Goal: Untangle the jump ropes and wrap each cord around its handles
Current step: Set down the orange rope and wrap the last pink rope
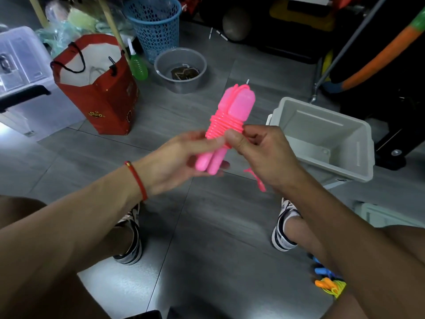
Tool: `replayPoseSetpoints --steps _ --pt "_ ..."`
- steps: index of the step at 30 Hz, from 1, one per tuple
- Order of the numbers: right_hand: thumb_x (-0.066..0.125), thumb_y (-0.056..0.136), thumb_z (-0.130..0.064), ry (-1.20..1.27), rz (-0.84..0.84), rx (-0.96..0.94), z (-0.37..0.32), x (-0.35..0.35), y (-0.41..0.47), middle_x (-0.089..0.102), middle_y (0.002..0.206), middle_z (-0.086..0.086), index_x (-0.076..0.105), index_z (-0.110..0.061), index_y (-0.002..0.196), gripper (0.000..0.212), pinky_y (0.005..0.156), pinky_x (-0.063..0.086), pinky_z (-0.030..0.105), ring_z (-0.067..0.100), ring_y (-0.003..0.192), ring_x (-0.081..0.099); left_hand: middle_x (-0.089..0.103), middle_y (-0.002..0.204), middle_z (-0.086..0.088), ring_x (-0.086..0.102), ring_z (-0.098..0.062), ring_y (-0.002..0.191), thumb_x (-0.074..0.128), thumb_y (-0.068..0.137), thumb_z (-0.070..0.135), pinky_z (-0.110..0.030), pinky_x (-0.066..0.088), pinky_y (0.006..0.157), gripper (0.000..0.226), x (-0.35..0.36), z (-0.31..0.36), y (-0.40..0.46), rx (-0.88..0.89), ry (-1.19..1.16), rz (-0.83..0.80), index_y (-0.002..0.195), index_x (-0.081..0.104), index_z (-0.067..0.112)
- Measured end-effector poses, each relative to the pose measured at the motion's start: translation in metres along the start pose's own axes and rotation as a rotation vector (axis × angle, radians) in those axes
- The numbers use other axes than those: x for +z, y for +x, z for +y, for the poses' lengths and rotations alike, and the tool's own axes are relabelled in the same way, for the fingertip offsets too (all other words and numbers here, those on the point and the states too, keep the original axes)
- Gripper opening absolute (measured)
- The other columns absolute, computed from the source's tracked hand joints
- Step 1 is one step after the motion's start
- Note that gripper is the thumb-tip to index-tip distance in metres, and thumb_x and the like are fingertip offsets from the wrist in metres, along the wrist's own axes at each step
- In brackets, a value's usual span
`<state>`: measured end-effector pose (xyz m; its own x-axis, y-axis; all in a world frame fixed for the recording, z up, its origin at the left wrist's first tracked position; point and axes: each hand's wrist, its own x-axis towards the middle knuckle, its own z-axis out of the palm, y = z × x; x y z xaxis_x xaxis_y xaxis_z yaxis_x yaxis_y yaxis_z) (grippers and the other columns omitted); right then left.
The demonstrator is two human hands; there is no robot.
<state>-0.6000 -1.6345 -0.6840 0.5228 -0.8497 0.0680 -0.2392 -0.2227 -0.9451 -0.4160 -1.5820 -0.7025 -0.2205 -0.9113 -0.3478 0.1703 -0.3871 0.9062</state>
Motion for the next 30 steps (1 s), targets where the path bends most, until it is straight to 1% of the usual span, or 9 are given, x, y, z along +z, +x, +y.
replayPoseSetpoints --steps 2,4,7,11,17,20,24,27,30 --pt "0.057 0.099 -0.011 0.108 -0.065 -0.011 0.004 -0.005 0.000 0.058 0.050 -0.020 0.069 -0.016 0.080 0.023 0.055 0.039 0.005 -0.007 0.049 0.052 0.060 0.129 -0.026 0.058 -0.044 0.120 0.044 0.098 0.046 -0.055 0.044 0.106 0.062 0.000 0.003 -0.008 -0.141 -0.344 -0.201 0.137 0.051 -0.001" --pt "0.054 0.101 -0.013 0.182 -0.124 0.010 0.009 -0.006 0.000 0.052 0.049 -0.015 0.070 -0.009 0.085 0.023 0.053 0.038 0.007 -0.003 0.045 0.045 0.062 0.123 -0.029 0.063 -0.041 0.113 0.041 0.099 0.042 -0.055 0.048 0.101 0.057 -0.002 0.001 -0.011 -0.137 -0.390 -0.267 0.129 0.058 -0.004" --pt "0.060 0.096 -0.033 0.164 -0.129 0.036 0.019 -0.007 0.001 0.039 0.053 -0.009 0.072 -0.024 0.076 0.025 0.050 0.031 0.016 0.007 0.050 0.032 0.066 0.104 -0.022 0.068 -0.032 0.092 0.058 0.091 0.033 -0.051 0.054 0.091 0.052 -0.005 -0.002 -0.011 -0.101 -0.298 -0.207 0.121 0.060 -0.010" --pt "0.060 0.095 -0.043 -0.162 0.035 0.022 0.028 0.001 0.001 0.041 0.046 -0.010 0.066 -0.031 0.064 0.034 0.051 0.031 0.025 0.005 0.046 0.034 0.063 0.093 -0.017 0.064 -0.022 0.078 0.059 0.090 0.028 -0.043 0.058 0.081 0.048 -0.001 -0.003 -0.010 -0.045 -0.141 -0.018 0.119 0.061 -0.010" --pt "0.062 0.096 -0.038 -0.293 0.085 0.191 0.028 0.011 -0.003 0.058 0.049 -0.008 0.074 -0.017 0.076 0.032 0.055 0.040 0.025 0.004 0.045 0.049 0.069 0.074 -0.009 0.063 -0.017 0.063 0.067 0.093 0.027 -0.038 0.058 0.069 0.024 0.003 -0.015 -0.004 0.167 0.359 0.234 0.103 0.070 0.006" --pt "0.060 0.088 -0.032 -0.315 0.050 0.244 0.022 0.012 -0.005 0.066 0.061 0.007 0.069 -0.013 0.068 0.029 0.059 0.045 0.034 0.018 0.052 0.053 0.074 0.074 -0.003 0.069 -0.015 0.063 0.072 0.090 0.033 -0.035 0.055 0.066 0.012 0.005 -0.023 0.000 0.212 0.522 0.300 0.098 0.071 0.023" --pt "0.052 0.071 -0.036 -0.235 0.082 0.301 0.017 0.015 -0.009 0.060 0.055 0.006 0.065 -0.014 0.060 0.028 0.055 0.038 0.032 0.013 0.050 0.044 0.074 0.068 0.006 0.071 -0.003 0.065 0.076 0.086 0.036 -0.031 0.058 0.071 0.016 0.018 -0.021 -0.001 0.204 0.670 0.410 0.096 0.071 0.025" --pt "0.059 0.081 -0.047 -0.122 0.037 0.299 0.013 0.014 -0.011 0.065 0.058 0.002 0.073 -0.018 0.068 0.035 0.062 0.045 0.039 0.010 0.055 0.050 0.072 0.061 0.009 0.065 0.004 0.059 0.078 0.080 0.042 -0.019 0.049 0.059 0.029 0.025 -0.015 -0.001 0.163 0.750 0.500 0.095 0.063 0.022" --pt "0.060 0.084 -0.064 -0.132 0.033 0.240 0.019 0.013 -0.009 0.070 0.065 0.000 0.076 -0.018 0.077 0.049 0.070 0.054 0.044 0.011 0.063 0.060 0.073 0.063 0.006 0.059 0.001 0.050 0.080 0.076 0.040 -0.022 0.045 0.053 0.039 0.025 -0.012 0.000 0.090 0.700 0.502 0.097 0.055 0.018"
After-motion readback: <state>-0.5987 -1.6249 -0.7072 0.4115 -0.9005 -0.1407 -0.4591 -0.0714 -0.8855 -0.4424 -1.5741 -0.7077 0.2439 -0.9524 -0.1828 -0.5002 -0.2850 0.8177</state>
